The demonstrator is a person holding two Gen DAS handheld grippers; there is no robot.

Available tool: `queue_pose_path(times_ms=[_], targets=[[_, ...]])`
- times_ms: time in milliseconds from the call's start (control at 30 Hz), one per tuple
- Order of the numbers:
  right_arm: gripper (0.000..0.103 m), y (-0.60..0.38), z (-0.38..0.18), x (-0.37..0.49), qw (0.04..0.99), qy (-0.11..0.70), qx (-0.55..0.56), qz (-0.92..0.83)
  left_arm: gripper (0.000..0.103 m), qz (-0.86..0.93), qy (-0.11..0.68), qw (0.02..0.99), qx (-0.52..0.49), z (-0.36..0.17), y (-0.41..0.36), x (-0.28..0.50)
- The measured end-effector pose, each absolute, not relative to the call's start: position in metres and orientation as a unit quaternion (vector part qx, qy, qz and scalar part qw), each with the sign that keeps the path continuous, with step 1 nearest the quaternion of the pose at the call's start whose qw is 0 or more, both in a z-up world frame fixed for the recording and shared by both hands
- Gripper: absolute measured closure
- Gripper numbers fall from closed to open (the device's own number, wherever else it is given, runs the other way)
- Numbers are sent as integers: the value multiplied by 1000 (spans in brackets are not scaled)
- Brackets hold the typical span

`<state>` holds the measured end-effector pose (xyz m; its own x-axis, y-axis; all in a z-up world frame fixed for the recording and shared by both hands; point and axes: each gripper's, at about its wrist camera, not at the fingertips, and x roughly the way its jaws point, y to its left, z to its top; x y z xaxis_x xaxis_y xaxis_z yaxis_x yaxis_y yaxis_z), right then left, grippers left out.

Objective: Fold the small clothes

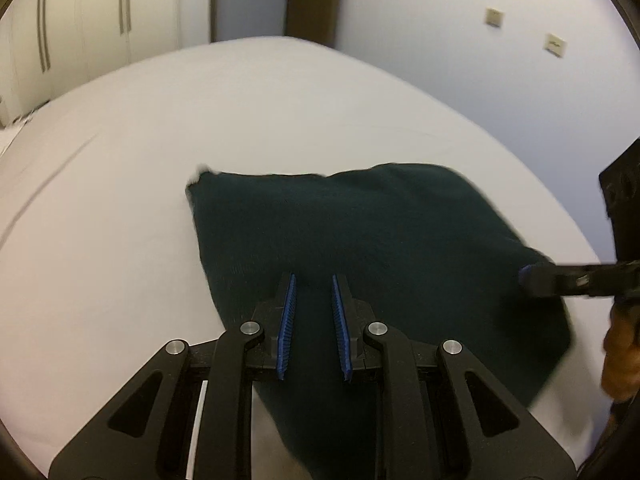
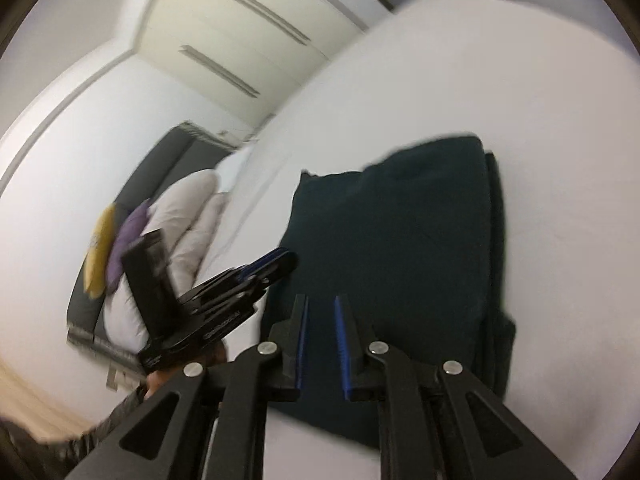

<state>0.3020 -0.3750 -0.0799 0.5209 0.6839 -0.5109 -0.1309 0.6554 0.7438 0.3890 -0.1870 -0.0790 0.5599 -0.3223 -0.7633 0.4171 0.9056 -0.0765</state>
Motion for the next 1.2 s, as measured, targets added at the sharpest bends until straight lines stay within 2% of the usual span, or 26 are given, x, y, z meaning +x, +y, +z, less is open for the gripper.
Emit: queue_pose_path(times_ms=[33, 100, 200, 400, 500, 567, 600, 633, 667, 700, 733, 767, 933, 1000, 1100, 1167, 1200], targets=[[89, -369, -90, 313, 803, 431, 333, 242, 85, -209, 419, 881, 61, -83, -190, 390], [103, -378, -116, 324, 794, 455, 341, 215, 86, -204, 415, 882, 94, -96, -200, 389], [103, -397, -134, 318, 782, 431, 388, 227, 86, -199, 407, 886, 99, -104, -208, 382], [103, -416, -142, 295, 788, 410, 398, 229, 86, -172, 364, 904, 143, -111, -211, 364], [103, -425, -130, 285, 794, 416, 388, 214, 85, -202, 369, 906, 54, -98, -186, 365], [91, -433, -111, 272, 807, 410, 371, 207, 85, -189, 369, 910, -17, -82, -157, 366], [65, -431, -104, 274, 812, 400, 368, 211, 83, -166, 359, 918, -34, -76, -144, 366], [31, -437, -96, 269, 816, 389, 371, 212, 81, -148, 351, 923, -49, -72, -134, 367], [20, -442, -89, 267, 819, 381, 376, 206, 71, -136, 349, 924, -78, -70, -122, 371], [15, -447, -83, 268, 821, 371, 385, 200, 46, -135, 355, 920, -96, -72, -115, 374], [15, -448, -79, 273, 821, 364, 389, 205, 35, -135, 365, 915, -108, -75, -112, 377], [15, -448, -78, 283, 819, 370, 388, 206, 30, -137, 378, 909, -112, -81, -112, 382], [19, -428, -111, 322, 785, 445, 389, 186, 30, -193, 462, 851, -157, -116, -129, 398], [20, -425, -118, 333, 782, 449, 391, 186, 26, -212, 492, 823, -189, -133, -131, 412], [20, -421, -120, 343, 773, 451, 398, 203, 26, -234, 518, 786, -244, -155, -133, 427], [24, -416, -124, 353, 765, 462, 395, 213, 27, -240, 522, 780, -249, -161, -136, 435], [31, -414, -125, 356, 762, 466, 395, 214, 33, -242, 524, 779, -245, -161, -136, 435]])
